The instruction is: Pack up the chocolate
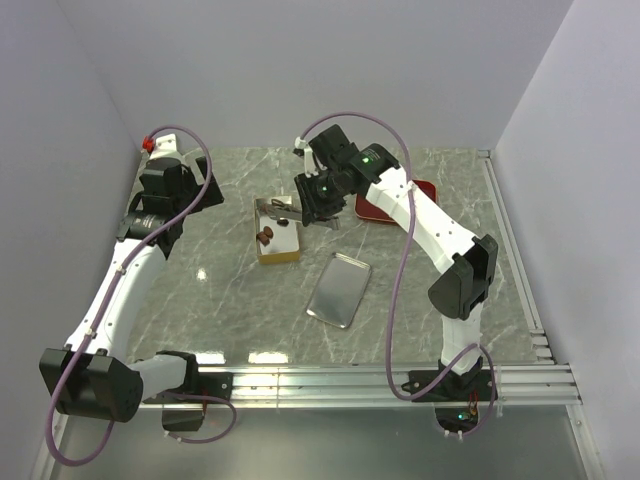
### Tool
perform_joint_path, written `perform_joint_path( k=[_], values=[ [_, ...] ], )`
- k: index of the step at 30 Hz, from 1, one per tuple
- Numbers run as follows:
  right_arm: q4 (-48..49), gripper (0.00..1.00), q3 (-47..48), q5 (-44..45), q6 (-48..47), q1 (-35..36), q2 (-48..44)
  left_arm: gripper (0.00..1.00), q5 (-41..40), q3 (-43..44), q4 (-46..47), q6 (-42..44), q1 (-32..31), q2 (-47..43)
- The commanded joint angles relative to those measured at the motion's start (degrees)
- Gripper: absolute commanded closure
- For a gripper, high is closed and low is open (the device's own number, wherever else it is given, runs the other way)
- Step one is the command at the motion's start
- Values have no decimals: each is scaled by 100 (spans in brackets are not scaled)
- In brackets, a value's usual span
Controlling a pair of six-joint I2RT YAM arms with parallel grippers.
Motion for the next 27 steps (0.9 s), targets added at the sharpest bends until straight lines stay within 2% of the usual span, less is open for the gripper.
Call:
perform_joint_path(
  k=[1,17,27],
  values=[
    [67,62,103,-162,-68,24,13,1,76,23,107,-82,-14,-124],
    [234,58,200,49,90,-89,-4,1,41,41,80,-74,-14,-141],
    [269,58,482,242,117,-1020,-74,0,-29,76,54,-12,-14,-176]
  ],
)
